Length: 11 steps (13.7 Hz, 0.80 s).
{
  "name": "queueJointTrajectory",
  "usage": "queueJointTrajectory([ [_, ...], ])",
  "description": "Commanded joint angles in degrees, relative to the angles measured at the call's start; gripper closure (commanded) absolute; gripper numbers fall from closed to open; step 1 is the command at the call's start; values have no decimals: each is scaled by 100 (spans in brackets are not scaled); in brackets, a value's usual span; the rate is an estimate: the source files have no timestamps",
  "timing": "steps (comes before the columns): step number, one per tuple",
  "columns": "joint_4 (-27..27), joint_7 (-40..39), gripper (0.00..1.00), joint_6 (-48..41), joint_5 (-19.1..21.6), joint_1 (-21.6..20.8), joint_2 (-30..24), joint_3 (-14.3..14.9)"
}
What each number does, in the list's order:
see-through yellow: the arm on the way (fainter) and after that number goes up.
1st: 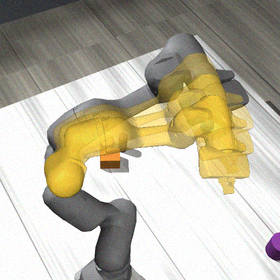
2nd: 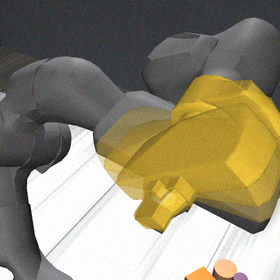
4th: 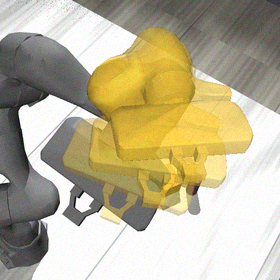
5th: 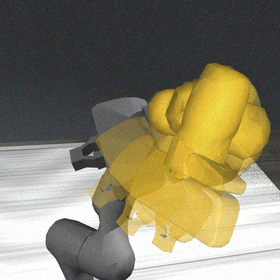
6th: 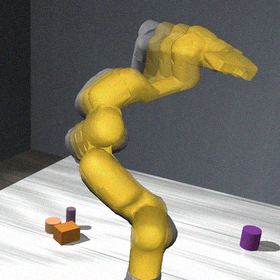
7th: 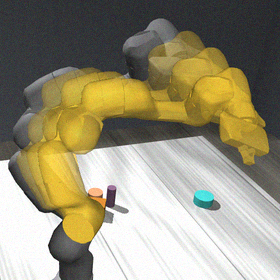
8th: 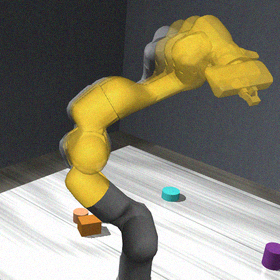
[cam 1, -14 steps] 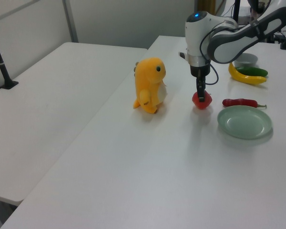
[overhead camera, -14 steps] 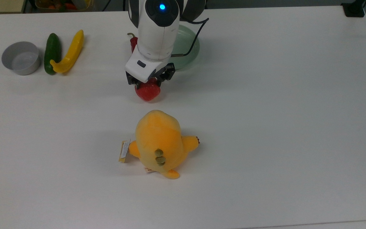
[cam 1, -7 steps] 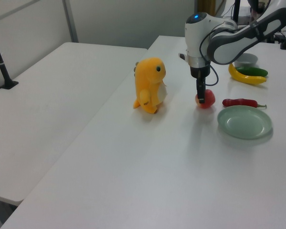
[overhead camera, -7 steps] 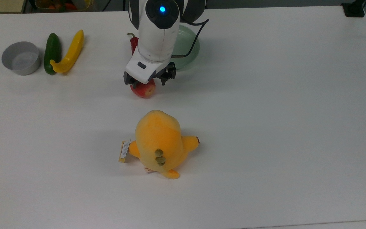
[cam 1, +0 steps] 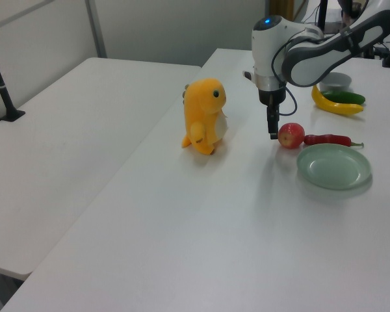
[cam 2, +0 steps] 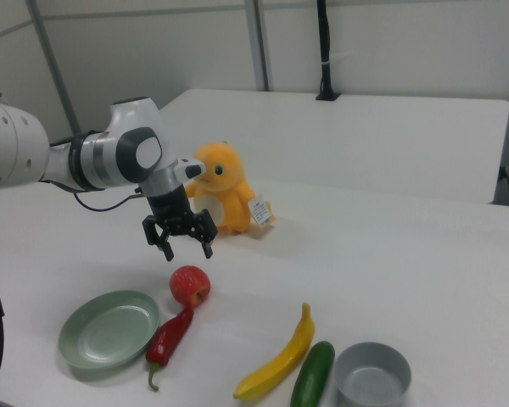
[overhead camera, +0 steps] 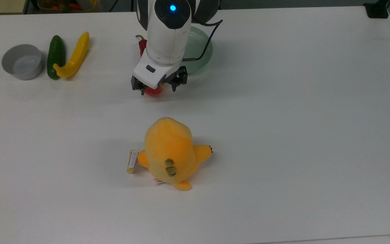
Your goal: Red apple placed in the center of the desktop
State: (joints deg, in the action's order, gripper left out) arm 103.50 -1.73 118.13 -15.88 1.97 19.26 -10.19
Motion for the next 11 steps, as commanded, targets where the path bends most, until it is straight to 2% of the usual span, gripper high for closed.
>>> queueJointTrajectory([
  [1, -14, 111, 0, 43, 59, -21, -194, 17],
  [3, -32, 147, 0, 35, 67, -4, -334, 17],
  [4, -32, 147, 0, 26, 241, 5, -509, 17],
  [6, -50, 147, 0, -18, 846, 14, -825, 25],
  [7, -67, 155, 0, -27, 1398, 14, -1053, 69],
  [8, -111, 390, 0, -97, 1708, 5, -1282, 87],
  [11, -225, 1156, 0, -650, 1737, -336, -1626, 341],
])
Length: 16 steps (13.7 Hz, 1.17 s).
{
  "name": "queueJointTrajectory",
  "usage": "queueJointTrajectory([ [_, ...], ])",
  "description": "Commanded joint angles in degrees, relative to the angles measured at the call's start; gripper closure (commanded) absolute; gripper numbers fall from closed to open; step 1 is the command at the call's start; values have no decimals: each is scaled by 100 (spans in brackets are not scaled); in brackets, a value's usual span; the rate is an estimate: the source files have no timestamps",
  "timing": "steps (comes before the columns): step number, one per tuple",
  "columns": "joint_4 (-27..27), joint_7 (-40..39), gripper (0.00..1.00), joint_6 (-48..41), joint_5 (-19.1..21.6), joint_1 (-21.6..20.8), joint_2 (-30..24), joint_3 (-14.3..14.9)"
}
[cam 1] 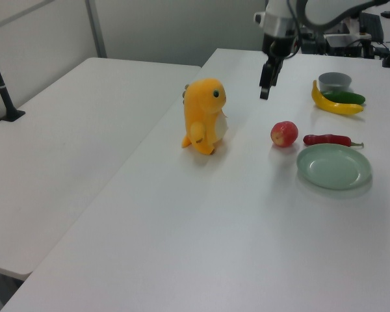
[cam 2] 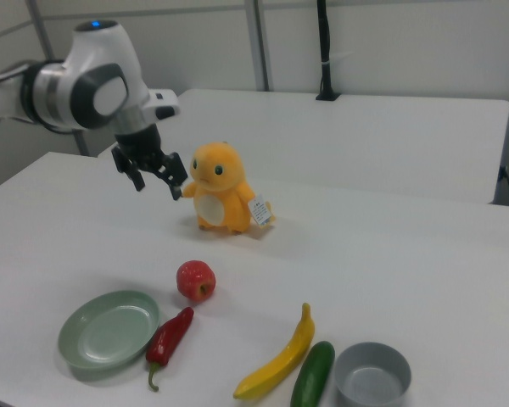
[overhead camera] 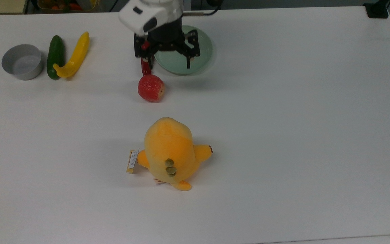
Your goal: Red apple placed in the center of the desktop
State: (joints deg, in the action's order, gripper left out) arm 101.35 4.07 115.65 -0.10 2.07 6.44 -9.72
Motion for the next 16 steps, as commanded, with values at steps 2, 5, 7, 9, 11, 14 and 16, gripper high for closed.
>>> queueJointTrajectory([
  [2, -150, 954, 0, -770, 159, -566, -406, 479],
  [5, -116, 964, 0, -1018, 194, -1233, -609, 1303],
  [7, -107, 938, 0, -1001, 194, -1323, -635, 1438],
  [9, -107, 859, 0, -939, 203, -1148, -618, 1429],
  [11, -107, 815, 0, -922, 168, -1060, -591, 1420],
  [14, -71, 780, 0, -930, 115, -1024, -565, 1263],
  [16, -71, 771, 0, -939, 115, -981, -547, 1245],
])
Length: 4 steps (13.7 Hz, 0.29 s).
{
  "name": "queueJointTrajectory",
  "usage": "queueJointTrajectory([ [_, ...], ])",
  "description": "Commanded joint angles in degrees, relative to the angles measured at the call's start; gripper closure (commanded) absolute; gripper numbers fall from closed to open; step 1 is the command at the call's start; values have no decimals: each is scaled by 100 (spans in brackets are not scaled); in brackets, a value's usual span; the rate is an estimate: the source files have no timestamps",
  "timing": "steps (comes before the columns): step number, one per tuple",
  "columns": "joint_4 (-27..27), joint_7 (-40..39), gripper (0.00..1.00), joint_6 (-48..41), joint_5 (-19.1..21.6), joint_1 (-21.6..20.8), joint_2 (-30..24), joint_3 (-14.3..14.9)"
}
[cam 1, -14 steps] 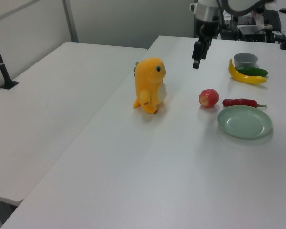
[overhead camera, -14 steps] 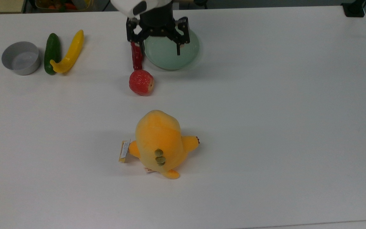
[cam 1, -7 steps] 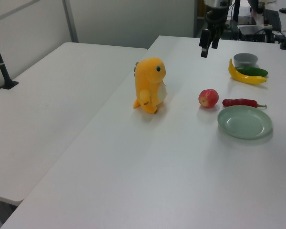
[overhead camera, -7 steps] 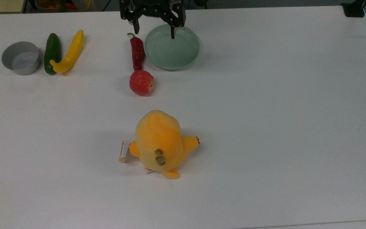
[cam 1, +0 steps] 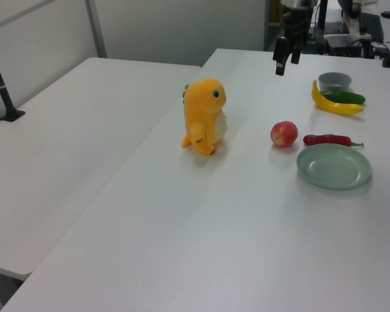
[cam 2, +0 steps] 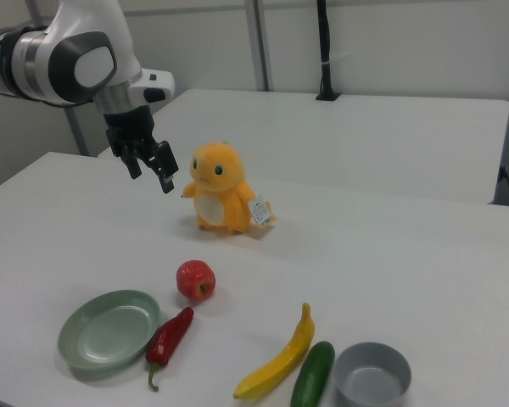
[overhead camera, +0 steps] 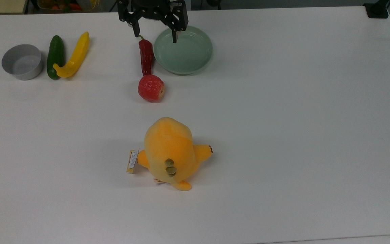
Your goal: Red apple placed in the center of the desktop
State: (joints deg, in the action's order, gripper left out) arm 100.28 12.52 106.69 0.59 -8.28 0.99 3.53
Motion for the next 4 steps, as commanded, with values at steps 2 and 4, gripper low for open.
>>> queueJointTrajectory([
  [2, 36, -57, 0, -34, 38, 150, 15, -272],
  [4, 71, -48, 0, -43, -58, 221, 15, -405],
])
